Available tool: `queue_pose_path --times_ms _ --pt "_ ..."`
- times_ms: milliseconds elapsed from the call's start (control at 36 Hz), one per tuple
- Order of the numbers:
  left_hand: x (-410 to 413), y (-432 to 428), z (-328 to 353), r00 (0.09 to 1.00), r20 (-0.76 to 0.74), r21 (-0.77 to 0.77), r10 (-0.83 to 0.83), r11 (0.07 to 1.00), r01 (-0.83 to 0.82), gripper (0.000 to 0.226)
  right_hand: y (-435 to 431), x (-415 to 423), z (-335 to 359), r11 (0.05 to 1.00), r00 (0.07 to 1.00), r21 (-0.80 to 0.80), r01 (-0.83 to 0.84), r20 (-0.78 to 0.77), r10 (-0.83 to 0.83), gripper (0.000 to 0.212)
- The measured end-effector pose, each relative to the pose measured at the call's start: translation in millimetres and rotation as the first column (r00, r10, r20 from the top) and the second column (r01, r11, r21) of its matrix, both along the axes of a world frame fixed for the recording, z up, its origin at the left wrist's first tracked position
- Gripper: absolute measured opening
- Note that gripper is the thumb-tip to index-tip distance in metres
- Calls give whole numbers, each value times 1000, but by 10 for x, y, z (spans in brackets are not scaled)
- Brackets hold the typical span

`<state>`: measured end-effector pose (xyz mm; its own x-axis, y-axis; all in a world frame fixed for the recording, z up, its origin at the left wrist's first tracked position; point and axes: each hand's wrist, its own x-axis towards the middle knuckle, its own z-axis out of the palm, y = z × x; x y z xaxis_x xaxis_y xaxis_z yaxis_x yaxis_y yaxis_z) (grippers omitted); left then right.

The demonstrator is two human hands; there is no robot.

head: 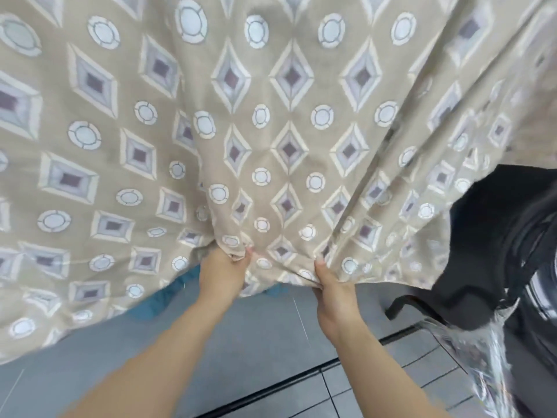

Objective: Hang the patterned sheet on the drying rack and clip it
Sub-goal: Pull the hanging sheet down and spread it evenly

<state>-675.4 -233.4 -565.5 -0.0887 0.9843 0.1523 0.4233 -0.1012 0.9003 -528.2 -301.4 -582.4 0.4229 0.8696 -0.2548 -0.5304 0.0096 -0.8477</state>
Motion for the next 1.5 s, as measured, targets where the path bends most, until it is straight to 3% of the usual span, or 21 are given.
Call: queue_pose_path --times_ms 83,167,194,250,333,417,500,583,667,861,944,972,1028,1139,1278,1333,1389,1500 --pt "-185 64 -61 991 -126 -15 36 999 -39 27 -21 -143 -78 994 992 0 -106 -63 106 37" --pt "-364 87 2 982 -172 -27 75 996 -81 29 -12 -92 43 982 967 28 -185 -173 187 18" --pt "-433 108 25 982 -171 -32 78 996 -85 31 9 -9 109 988 962 69 -141 -225 153 11" --pt "-574 149 82 983 -154 -29 104 994 -110 33 48 231 264 983 945 183 -4 -321 64 15" --pt "-668 181 176 978 -117 -61 173 982 -181 35 96 502 569 954 930 287 90 -368 23 42" --pt "-625 201 189 943 203 -197 262 955 -223 31 165 542 651 974 961 213 76 -275 -15 30" --pt "-511 148 155 712 608 -466 351 884 -39 63 230 441 494 990 984 92 110 -151 -95 30" --pt "-289 -29 132 613 720 -550 325 806 219 33 236 269 371 991 983 71 116 -152 -104 33" --pt "-17 -200 135 527 795 -538 300 751 384 30 223 85 307 992 986 102 71 -155 -55 31" --pt "206 -78 131 576 811 -485 98 664 569 34 127 -232 146 980 978 60 -190 -80 195 26" --pt "243 -19 115 626 768 -513 137 717 472 1 118 -199 181 968 960 55 -245 -125 251 28" --pt "246 7 103 616 766 -520 185 742 424 8 113 -163 209 966 953 66 -249 -159 256 27" --pt "227 45 114 581 780 -498 232 792 352 17 96 -46 284 975 943 108 -196 -252 218 22" --pt "92 124 93 584 776 -448 239 860 243 19 66 288 397 975 902 209 72 -430 25 26" --pt "-18 230 72 607 757 -374 243 923 97 18 31 536 255 973 914 101 206 -375 -154 18" --pt "8 215 64 601 765 -347 232 935 80 32 8 550 130 972 918 54 228 -345 -197 12" --pt "43 182 55 570 794 -346 214 929 134 42 -5 563 57 968 910 24 249 -350 -225 9" --pt "84 74 48 538 830 -386 145 846 367 20 -43 646 109 957 883 46 285 -401 -244 9"
